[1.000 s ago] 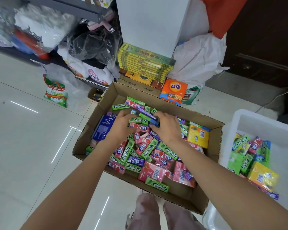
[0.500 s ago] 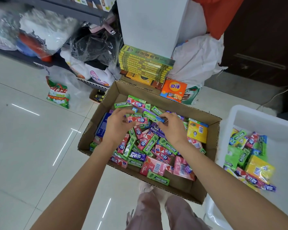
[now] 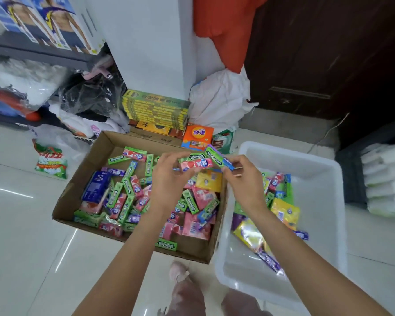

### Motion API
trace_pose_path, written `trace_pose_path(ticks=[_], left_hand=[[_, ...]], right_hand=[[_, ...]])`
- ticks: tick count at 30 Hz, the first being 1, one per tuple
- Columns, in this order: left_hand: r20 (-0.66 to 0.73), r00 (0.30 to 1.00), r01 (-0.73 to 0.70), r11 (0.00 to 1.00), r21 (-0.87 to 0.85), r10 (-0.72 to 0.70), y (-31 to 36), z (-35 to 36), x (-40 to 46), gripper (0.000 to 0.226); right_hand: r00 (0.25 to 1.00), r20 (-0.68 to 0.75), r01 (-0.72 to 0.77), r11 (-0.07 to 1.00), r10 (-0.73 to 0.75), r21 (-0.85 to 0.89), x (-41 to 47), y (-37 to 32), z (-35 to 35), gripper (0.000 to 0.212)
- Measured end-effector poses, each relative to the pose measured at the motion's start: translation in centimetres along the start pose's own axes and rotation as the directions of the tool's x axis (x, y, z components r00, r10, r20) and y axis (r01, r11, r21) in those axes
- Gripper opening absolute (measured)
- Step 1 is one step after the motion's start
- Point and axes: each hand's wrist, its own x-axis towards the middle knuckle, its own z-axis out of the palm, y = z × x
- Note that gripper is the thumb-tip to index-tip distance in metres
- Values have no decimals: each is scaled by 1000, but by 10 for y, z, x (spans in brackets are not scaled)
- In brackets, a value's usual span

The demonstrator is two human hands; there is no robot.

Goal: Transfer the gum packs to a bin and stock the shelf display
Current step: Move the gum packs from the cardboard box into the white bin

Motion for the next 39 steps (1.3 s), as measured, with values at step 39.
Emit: trace_pose_path(ticks=[39], left_hand=[[69, 978, 141, 868, 476, -196, -77, -39, 5, 41]], right_hand=[[903, 425, 171, 958, -58, -232, -3, 3, 84, 50]])
